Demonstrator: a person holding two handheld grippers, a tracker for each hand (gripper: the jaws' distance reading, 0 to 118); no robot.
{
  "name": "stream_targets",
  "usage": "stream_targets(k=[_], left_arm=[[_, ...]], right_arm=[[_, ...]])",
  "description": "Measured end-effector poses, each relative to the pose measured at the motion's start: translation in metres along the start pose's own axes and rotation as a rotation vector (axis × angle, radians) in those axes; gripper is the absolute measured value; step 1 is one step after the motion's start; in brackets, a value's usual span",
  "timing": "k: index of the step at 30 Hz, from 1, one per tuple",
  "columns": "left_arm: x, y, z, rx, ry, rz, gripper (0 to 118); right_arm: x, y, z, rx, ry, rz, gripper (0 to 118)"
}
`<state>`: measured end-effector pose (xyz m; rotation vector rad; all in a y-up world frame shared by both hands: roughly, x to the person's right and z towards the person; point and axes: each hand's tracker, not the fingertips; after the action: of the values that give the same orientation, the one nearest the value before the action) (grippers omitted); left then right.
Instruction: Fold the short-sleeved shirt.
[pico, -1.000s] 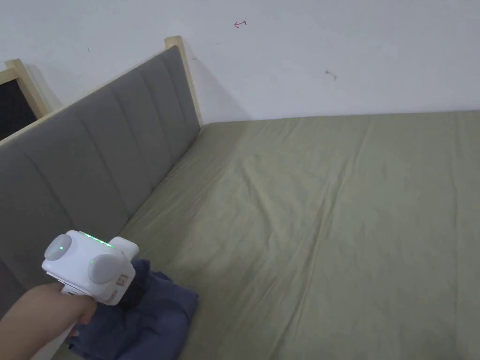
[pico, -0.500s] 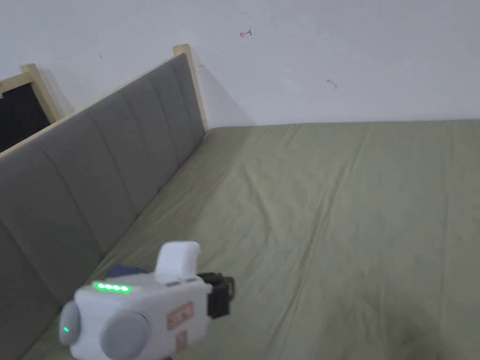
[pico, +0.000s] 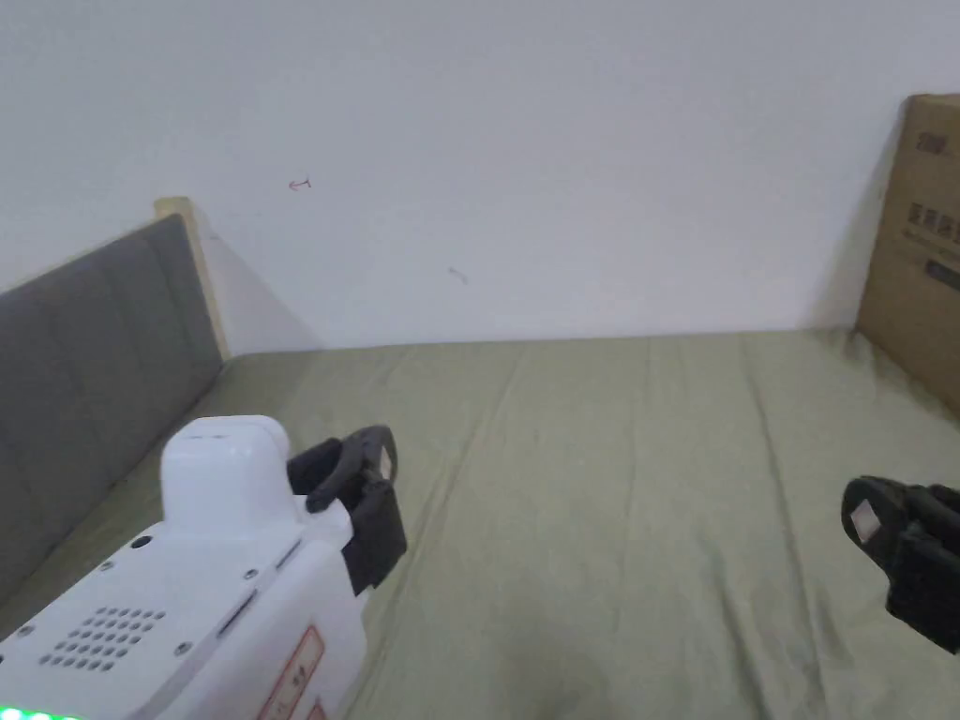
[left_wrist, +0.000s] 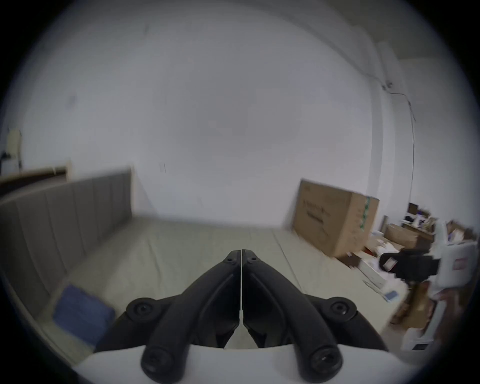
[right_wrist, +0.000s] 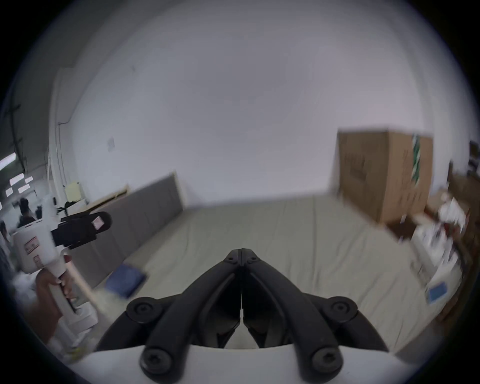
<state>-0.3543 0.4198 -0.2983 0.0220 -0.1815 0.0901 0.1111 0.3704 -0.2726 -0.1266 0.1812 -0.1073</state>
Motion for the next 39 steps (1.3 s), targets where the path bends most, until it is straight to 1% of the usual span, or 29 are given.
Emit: stream_targets(k=[1,2,3,4,5,6,8,9,10,12,14,17,18,19,20,21,22,23,24,25,27,28,31,37,39], left_arm=[[0.008,-0.006,0.013,0.07,0.032,-0.041,0],[0.016,-0.007,0.021,0.105,0.06,-0.062,0],[0.022,-0.016,0.029,0.136,0.08,-0.081,0],[0.026,-0.022,0.032,0.131,0.086,-0.092,0],[0.03,-0.028,0.036,0.131,0.104,-0.115,0],[0.036,-0.032,0.042,0.127,0.132,-0.141,0],[0.052,-0.046,0.056,0.09,0.205,-0.181,0],[0.053,-0.054,0.058,0.088,0.192,-0.165,0],[0.051,-0.062,0.061,0.081,0.18,-0.142,0],[0.048,-0.072,0.057,0.054,0.152,-0.105,0],[0.05,-0.069,0.051,0.007,0.16,-0.133,0],[0.042,-0.069,0.055,0.027,0.169,-0.095,1],[0.039,-0.069,0.054,0.031,0.167,-0.081,1],[0.036,-0.066,0.052,0.022,0.157,-0.074,10],[0.037,-0.063,0.05,0.013,0.153,-0.082,23],[0.037,-0.059,0.048,0.01,0.148,-0.094,40],[0.039,-0.057,0.047,0.009,0.141,-0.11,70],[0.041,-0.054,0.047,0.008,0.142,-0.121,93],[0.043,-0.051,0.048,0.008,0.144,-0.127,107],[0.044,-0.052,0.051,0.012,0.149,-0.128,113],[0.044,-0.055,0.056,0.033,0.158,-0.123,114],[0.043,-0.054,0.055,0.029,0.157,-0.121,114],[0.042,-0.057,0.051,0.006,0.145,-0.106,114],[0.033,-0.056,0.047,0.035,0.119,-0.108,114],[0.03,-0.051,0.057,0.039,0.125,-0.104,114]], right_arm=[[-0.003,-0.003,0.005,0.091,-0.044,0.024,0],[-0.003,-0.009,0.009,0.162,-0.068,0.035,0],[-0.004,-0.019,0.015,0.268,-0.113,0.036,0],[0.005,-0.037,0.014,0.334,-0.157,0.034,0],[0.006,-0.046,0.016,0.348,-0.174,0.035,0],[0.007,-0.052,0.015,0.332,-0.192,0.04,0],[0.009,-0.069,0.007,0.248,-0.288,0.058,0],[0.012,-0.074,0.005,0.195,-0.322,0.04,0],[0.018,-0.079,0.003,0.134,-0.321,0.006,0],[0.026,-0.083,0.001,0.097,-0.322,-0.033,0],[0.029,-0.083,0.004,0.101,-0.335,-0.024,0],[0.029,-0.076,0.008,0.126,-0.321,0.005,0],[0.028,-0.074,0.009,0.137,-0.308,0.02,11],[0.025,-0.072,0.011,0.15,-0.297,0.04,43],[0.023,-0.069,0.011,0.154,-0.289,0.052,77],[0.021,-0.068,0.011,0.156,-0.288,0.062,105],[0.019,-0.068,0.012,0.159,-0.28,0.074,118],[0.016,-0.068,0.013,0.169,-0.282,0.087,118],[0.016,-0.067,0.014,0.198,-0.265,0.09,118],[0.016,-0.067,0.014,0.198,-0.261,0.108,118],[0.014,-0.065,0.012,0.189,-0.308,0.125,118],[0.004,-0.061,0.012,0.188,-0.311,0.127,118],[0.004,-0.058,0.016,0.191,-0.281,0.118,118],[-0.002,-0.058,0.016,0.183,-0.27,0.141,118],[-0.003,-0.058,0.017,0.18,-0.264,0.147,118]])
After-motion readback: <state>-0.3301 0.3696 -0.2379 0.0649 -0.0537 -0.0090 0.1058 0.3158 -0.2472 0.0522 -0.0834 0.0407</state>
